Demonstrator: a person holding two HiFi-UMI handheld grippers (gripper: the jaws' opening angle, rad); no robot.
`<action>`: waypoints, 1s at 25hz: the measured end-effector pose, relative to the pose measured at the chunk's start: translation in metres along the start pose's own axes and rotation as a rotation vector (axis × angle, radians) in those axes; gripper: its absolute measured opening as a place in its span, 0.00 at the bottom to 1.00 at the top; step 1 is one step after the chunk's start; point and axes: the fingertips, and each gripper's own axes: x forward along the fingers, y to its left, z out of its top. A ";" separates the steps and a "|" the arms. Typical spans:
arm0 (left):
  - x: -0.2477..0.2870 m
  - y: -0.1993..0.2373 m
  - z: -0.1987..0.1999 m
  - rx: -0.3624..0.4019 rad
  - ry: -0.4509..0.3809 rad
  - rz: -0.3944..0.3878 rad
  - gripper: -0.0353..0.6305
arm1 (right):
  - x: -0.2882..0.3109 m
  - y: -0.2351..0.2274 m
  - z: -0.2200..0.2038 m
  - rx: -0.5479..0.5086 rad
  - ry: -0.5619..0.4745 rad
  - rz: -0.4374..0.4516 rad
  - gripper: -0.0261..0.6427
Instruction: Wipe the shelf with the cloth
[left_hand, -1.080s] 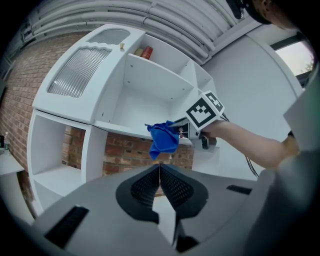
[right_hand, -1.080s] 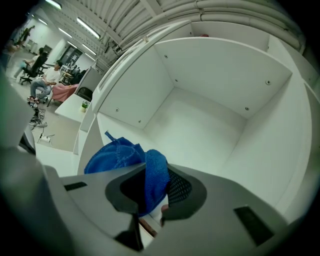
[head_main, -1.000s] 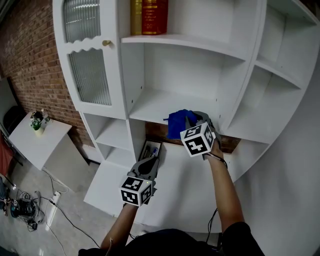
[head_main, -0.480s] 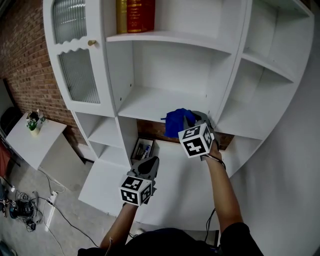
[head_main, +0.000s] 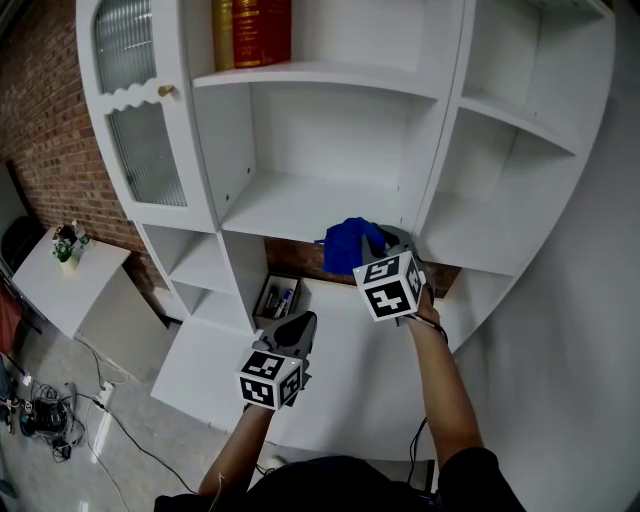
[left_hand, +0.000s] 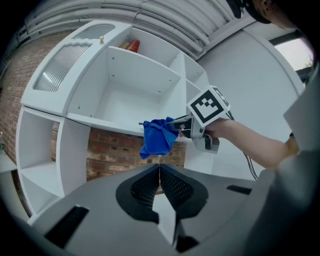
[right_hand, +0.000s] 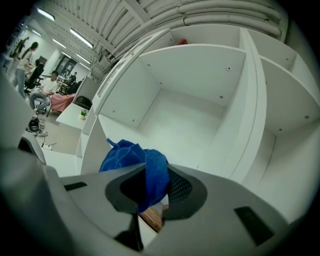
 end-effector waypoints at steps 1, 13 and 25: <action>0.002 0.000 0.002 0.002 -0.002 0.005 0.08 | -0.002 0.000 -0.001 0.005 -0.005 0.005 0.16; 0.008 -0.010 0.020 0.022 -0.020 0.055 0.08 | -0.039 0.003 -0.021 0.141 -0.143 0.091 0.16; 0.011 -0.033 0.013 0.076 0.013 0.083 0.08 | -0.061 0.026 -0.059 0.294 -0.167 0.206 0.16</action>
